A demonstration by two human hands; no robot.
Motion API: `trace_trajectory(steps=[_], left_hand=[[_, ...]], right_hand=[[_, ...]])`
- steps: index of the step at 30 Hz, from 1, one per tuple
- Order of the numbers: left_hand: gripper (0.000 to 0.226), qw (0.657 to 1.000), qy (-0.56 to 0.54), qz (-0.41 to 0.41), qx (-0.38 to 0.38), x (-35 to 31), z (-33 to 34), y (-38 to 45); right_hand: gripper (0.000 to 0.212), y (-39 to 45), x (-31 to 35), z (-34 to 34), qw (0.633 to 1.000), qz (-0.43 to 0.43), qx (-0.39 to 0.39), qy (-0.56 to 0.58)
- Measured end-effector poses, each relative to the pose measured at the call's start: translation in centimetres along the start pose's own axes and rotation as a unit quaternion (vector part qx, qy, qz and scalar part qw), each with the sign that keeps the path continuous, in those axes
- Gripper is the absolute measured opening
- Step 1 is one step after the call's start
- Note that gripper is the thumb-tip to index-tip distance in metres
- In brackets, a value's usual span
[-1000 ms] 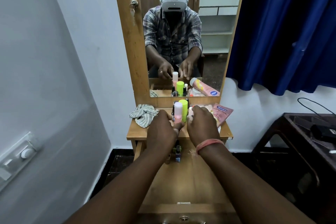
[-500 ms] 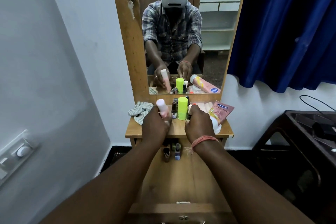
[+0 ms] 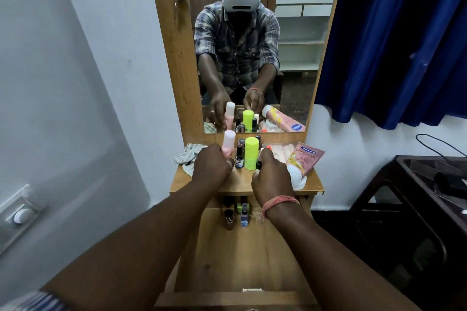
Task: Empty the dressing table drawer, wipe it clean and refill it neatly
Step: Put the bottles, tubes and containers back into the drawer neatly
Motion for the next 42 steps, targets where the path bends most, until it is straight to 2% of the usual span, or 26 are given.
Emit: trace_trajectory(steps=[9,19,23,26,28,31,34,38,42], left_hand=[[0.023,0.998,-0.016,-0.029,-0.049,0.6,0.8,-1.0],[0.020,0.998,-0.024,-0.029,-0.042,1.7,1.1,-1.3],[0.028,0.998,-0.027,-0.040,-0.033,1.5,0.8,-1.4],[0.039,0.995,-0.035,-0.058,-0.069,0.8,0.0,-2.5],[0.036,0.995,-0.025,-0.027,-0.096,-0.1,-0.3,-4.0],[0.022,0.993,-0.003,0.070,-0.095,-2.2,-0.4,-5.4],[0.026,0.987,0.024,0.113,-0.108,-4.0,-0.7,-4.2],[0.024,0.991,0.077,0.095,-0.056,-4.9,-0.3,-2.4],[0.017,0.991,0.103,0.075,-0.040,-5.2,0.0,-2.0]], right_hand=[[0.036,-0.2,-0.3,0.0,1.000,-0.003,-0.004,-0.003],[0.041,-0.4,-0.4,0.5,1.000,0.004,-0.009,0.007],[0.043,-0.4,-0.5,0.5,1.000,0.002,-0.008,0.005],[0.041,-0.5,-0.5,0.5,1.000,0.003,-0.012,0.006],[0.041,-0.5,-0.4,0.6,1.000,0.002,-0.012,0.007],[0.042,-0.5,-0.3,0.9,1.000,-0.002,-0.014,0.015],[0.045,-0.6,-0.3,1.0,1.000,-0.001,-0.012,0.015],[0.046,-0.6,-0.5,1.1,1.000,-0.001,-0.006,0.014],[0.043,-0.6,-0.7,1.2,1.000,0.000,-0.013,0.023]])
Point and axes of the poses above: each hand's wrist, its own y-axis towards the middle knuckle, its own z-axis out of the palm, x = y × z, the point moved 4 cm from there along y, towards the middle knuckle, and after that the axes turned 8 degrees about -x, right-handed, at the moved point
